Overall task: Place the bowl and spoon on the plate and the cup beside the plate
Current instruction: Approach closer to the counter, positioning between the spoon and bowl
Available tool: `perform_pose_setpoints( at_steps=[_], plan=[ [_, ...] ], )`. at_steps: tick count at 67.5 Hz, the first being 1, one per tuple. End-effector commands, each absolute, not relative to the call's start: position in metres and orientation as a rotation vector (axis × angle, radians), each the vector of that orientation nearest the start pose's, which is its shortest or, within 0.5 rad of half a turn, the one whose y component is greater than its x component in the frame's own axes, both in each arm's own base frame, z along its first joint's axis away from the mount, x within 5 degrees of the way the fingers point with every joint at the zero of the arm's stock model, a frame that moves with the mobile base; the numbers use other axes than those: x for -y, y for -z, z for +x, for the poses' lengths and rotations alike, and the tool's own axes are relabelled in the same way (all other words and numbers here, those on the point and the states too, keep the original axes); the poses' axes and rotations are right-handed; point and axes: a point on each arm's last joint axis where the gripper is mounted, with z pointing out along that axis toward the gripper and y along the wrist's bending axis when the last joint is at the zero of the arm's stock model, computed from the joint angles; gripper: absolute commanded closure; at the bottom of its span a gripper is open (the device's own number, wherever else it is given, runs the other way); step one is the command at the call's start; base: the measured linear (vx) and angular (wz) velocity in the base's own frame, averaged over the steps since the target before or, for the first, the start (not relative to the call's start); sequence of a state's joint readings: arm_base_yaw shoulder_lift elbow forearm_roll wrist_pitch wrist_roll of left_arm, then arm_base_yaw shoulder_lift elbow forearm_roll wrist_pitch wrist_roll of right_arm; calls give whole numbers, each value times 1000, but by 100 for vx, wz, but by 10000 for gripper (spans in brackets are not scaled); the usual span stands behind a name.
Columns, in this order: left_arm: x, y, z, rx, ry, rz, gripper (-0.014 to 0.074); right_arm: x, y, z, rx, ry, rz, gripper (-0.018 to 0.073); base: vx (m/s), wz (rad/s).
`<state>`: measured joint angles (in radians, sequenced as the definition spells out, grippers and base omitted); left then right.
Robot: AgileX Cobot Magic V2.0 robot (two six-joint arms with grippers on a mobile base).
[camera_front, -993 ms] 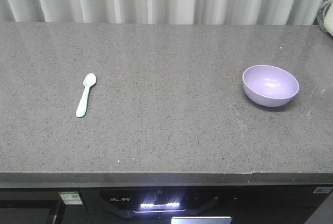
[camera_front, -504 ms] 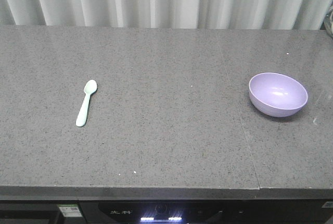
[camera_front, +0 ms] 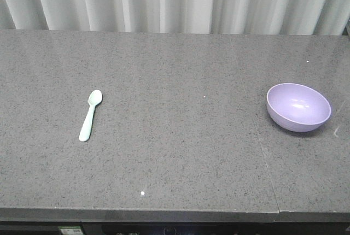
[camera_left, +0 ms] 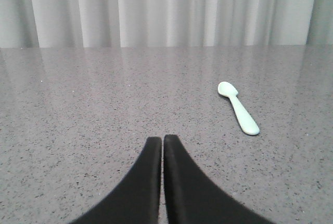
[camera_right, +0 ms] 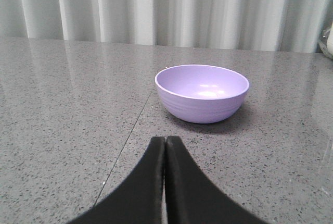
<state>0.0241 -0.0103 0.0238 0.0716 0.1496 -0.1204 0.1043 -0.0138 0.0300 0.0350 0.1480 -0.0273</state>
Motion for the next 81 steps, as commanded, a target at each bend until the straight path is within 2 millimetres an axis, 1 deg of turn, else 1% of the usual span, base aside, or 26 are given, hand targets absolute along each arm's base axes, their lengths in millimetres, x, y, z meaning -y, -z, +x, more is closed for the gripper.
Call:
perform_pose_setpoints(
  at_steps=[1,81],
  plan=[
    [-2,-206,55,-1533,22,-67,603,-6,-195,56,-1571,-77,-79,566,4,0],
    [-2,-206,55,-1533,22,-67,603,-6,-195,56,-1571,-77,-79,566,3,0]
  ],
)
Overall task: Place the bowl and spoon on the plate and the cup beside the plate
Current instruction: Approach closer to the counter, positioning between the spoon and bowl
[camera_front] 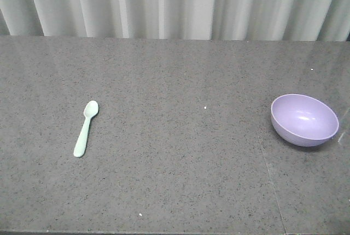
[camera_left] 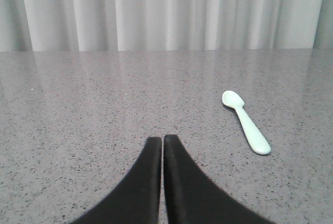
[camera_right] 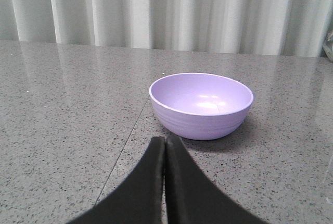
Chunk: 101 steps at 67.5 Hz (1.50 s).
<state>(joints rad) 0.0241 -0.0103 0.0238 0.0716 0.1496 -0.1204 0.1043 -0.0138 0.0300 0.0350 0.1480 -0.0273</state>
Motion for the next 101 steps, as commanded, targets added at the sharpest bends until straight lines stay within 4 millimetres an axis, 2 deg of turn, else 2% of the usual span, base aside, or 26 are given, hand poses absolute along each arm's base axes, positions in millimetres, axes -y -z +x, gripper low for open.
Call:
perform_pose_setpoints(
  at_steps=[1,85,96,101],
  plan=[
    [-2,-206,55,-1533,22,-67,603,-6,-195,56,-1571,-77,-79,566,0,0],
    [-2,-207,54,-1526,20,-64,603,-6,-195,56,-1570,-77,-79,566,0,0],
    [-2,-208,54,-1519,21,-64,603,-5,-213,55,-1382,-61,-80,566,0,0],
    [-1,-216,54,-1429,-5,-27,603,-5,-223,52,-1272,-42,-86,566,0,0]
  ],
)
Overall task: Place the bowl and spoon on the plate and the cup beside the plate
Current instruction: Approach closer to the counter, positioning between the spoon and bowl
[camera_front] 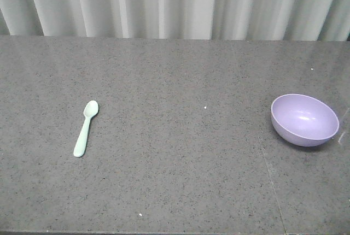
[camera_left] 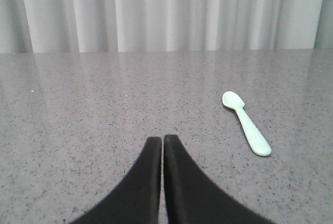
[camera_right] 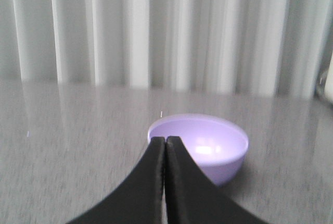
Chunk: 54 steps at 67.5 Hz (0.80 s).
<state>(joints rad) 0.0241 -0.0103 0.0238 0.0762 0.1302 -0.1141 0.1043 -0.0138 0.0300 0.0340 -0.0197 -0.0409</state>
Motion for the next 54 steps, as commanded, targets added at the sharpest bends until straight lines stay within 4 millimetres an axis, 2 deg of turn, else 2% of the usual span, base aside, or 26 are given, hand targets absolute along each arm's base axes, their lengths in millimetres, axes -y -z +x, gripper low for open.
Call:
perform_pose_setpoints(
  at_steps=[1,5,8,9,10,13,16,20,22,26,29,34,39,46,51,54],
  plan=[
    [-1,-221,53,-1384,8,-32,603,-4,-228,51,-1224,-51,-73,566,0,0],
    [0,-241,48,-1217,78,-68,603,-3,-249,43,-1039,-73,-38,566,0,0],
    [1,-262,41,-1088,125,-80,603,0,-274,30,-837,-49,-19,566,0,0],
    [1,-287,31,-973,159,-82,603,3,-296,16,-659,5,-8,566,0,0],
    [1,-294,28,-945,162,-80,603,5,-305,10,-588,23,3,566,0,0],
    [2,-322,19,-874,148,-58,603,10,-333,-3,-471,53,48,566,0,0],
    [4,-350,13,-840,86,-4,603,14,-363,-10,-441,33,98,566,0,0],
    [7,-389,14,-839,-26,76,603,15,-403,-4,-553,-19,125,566,0,0],
    [7,-406,19,-854,-62,99,603,12,-420,6,-685,-13,83,566,0,0],
    [6,-435,37,-907,-44,83,603,2,-452,25,-908,34,-51,566,0,0],
    [5,-450,57,-972,21,50,603,-7,-461,48,-1104,84,-190,566,0,0],
    [6,-459,93,-1120,106,11,603,-18,-467,81,-1341,127,-387,566,0,0],
    [9,-451,131,-1277,153,-22,603,-24,-464,113,-1474,129,-482,566,0,0],
    [12,-431,169,-1414,184,-52,603,-30,-450,148,-1606,-29,-416,566,0,0],
    [14,-420,187,-1474,179,-53,603,-35,-443,166,-1654,-162,-323,566,0,0],
    [14,-414,195,-1504,177,-54,603,-35,-440,177,-1664,-173,-304,565,0,0]
  ],
)
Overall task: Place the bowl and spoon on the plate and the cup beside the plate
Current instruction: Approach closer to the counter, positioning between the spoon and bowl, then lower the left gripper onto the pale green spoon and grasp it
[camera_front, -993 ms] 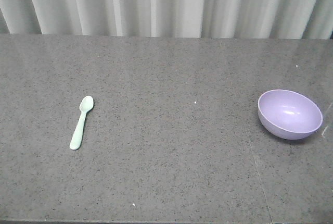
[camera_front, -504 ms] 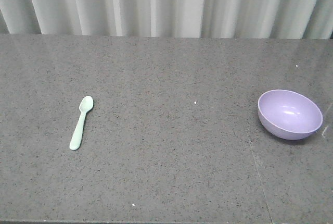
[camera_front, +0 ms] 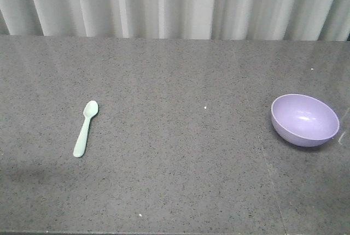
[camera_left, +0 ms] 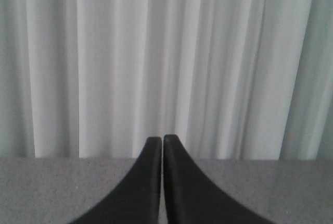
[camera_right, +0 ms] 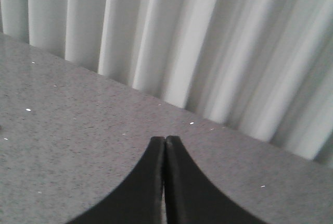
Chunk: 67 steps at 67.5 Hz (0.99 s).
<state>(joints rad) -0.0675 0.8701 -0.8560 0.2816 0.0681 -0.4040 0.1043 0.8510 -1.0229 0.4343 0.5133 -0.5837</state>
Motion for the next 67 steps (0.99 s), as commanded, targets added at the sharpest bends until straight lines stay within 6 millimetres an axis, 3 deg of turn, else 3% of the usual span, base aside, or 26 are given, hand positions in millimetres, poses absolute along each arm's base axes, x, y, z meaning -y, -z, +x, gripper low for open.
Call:
perform_pose_setpoints(
  at_steps=[1,11,19,24,33,47,57,67],
  plan=[
    [15,-413,197,-1510,176,-54,603,-35,-438,181,-1669,-164,-303,565,0,0],
    [17,-412,205,-1487,189,-41,601,-25,-433,202,-1688,-158,-134,542,0,0],
    [19,-420,204,-1407,211,-21,591,4,-433,206,-1682,-101,97,485,0,0],
    [19,-420,206,-1399,214,-18,580,20,-431,205,-1693,-47,207,421,0,0],
    [27,-410,224,-1462,234,1,527,32,-423,204,-1778,145,166,244,0,0],
    [48,-407,256,-1690,210,42,290,34,-418,202,-1829,161,196,42,0,0],
    [53,-415,272,-1833,162,31,96,34,-414,201,-1873,167,208,35,0,0],
    [53,-412,289,-2011,93,-9,29,34,-413,200,-1890,162,217,35,0,0]
  ],
)
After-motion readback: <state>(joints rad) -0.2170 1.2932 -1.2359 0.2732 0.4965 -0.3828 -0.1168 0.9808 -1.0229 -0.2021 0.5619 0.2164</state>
